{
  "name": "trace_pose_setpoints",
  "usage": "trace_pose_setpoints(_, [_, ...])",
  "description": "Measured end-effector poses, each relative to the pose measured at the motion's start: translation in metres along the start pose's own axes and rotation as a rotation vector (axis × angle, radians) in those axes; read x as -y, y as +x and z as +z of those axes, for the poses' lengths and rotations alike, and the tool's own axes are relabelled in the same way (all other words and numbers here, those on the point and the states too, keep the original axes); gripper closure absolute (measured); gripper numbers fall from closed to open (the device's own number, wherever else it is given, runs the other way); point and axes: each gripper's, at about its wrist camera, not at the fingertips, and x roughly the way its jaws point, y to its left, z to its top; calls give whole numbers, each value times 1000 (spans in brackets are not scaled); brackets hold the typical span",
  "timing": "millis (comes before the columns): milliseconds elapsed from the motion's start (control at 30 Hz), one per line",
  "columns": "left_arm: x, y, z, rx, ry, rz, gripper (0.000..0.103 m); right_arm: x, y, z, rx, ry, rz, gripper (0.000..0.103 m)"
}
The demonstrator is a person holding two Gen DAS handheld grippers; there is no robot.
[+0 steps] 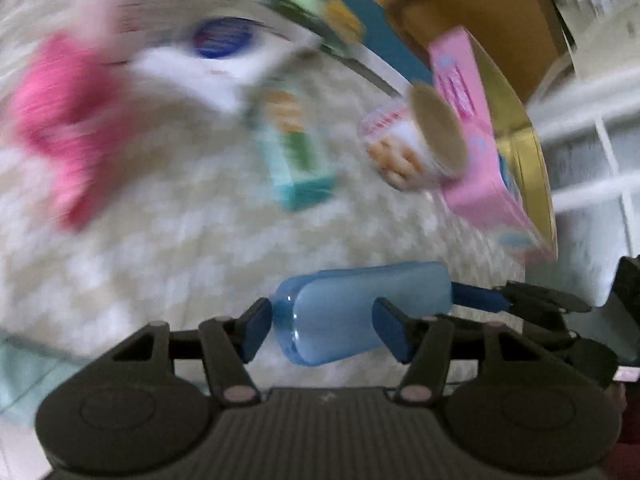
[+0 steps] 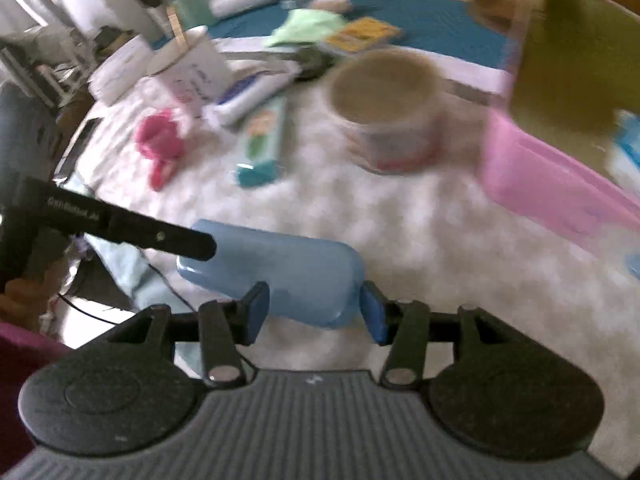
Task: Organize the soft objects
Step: 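Carry the blue case into the gold tin and release it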
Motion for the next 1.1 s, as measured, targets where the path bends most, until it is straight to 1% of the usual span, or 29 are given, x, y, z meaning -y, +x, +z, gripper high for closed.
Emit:
trace_pose_setpoints(67, [27, 22, 7, -27, 70, 5, 44, 11, -9, -9, 15, -15, -51, 48])
trace_pose_setpoints(133, [50, 32, 9, -41, 135, 13, 44, 19, -15, -19, 18, -55, -91, 45])
trace_pose_setpoints(167, [59, 36, 9, -43, 162, 18, 41, 20, -17, -23, 12, -87, -107, 39])
trace_pose_setpoints(200, [68, 36, 8, -36, 186, 29, 40, 21, -19, -28, 10, -126, -126, 35])
trace_pose_setpoints(233, [71, 34, 7, -25, 196, 35, 36, 21, -19, -33, 14, -170, -146, 30])
trace_pose_setpoints(267, [72, 31, 6, -19, 197, 37, 32, 19, -19, -37, 20, -223, -166, 28])
trace_pose_setpoints(333, [72, 27, 5, -28, 177, 37, 32, 16, -17, -40, 34, -302, -186, 27])
trace_pose_setpoints(400, [70, 30, 5, -40, 151, 50, 32, 20, -14, -40, 49, -336, -182, 26])
trace_pose_setpoints(433, [65, 30, 5, -46, 139, 57, 32, 25, -13, -41, 56, -338, -176, 26])
trace_pose_setpoints(500, [63, 38, 5, -66, 117, 65, 36, 29, -5, -35, 57, -340, -143, 27])
trace_pose_setpoints(533, [63, 42, 5, -77, 119, 57, 36, 31, 0, -33, 45, -345, -117, 34])
trace_pose_setpoints(567, [65, 46, 4, -76, 125, 59, 36, 31, 4, -33, 32, -349, -111, 35])
trace_pose_setpoints(600, [70, 45, 4, -65, 140, 75, 36, 31, 6, -34, 37, -365, -129, 36])
trace_pose_setpoints(633, [76, 42, 4, -49, 167, 97, 38, 31, 3, -34, 43, -375, -131, 40])
trace_pose_setpoints(667, [81, 37, 6, -32, 184, 101, 39, 32, -1, -33, 51, -367, -126, 41])
trace_pose_setpoints(767, [104, 19, 21, 10, 212, 47, 39, 43, -39, -26, 135, -325, -124, 41])
trace_pose_setpoints(867, [143, 11, 42, 67, 306, -3, 38, 60, -74, -17, 227, -279, -176, 41])
trace_pose_setpoints(933, [171, 18, 58, 94, 370, -13, 37, 73, -86, -10, 269, -269, -245, 41])
trace_pose_setpoints(1033, [210, 44, 78, 106, 456, -2, 35, 99, -90, -1, 285, -244, -355, 41])
trace_pose_setpoints(1100, [226, 65, 86, 110, 484, 7, 35, 118, -85, 3, 271, -199, -390, 41])
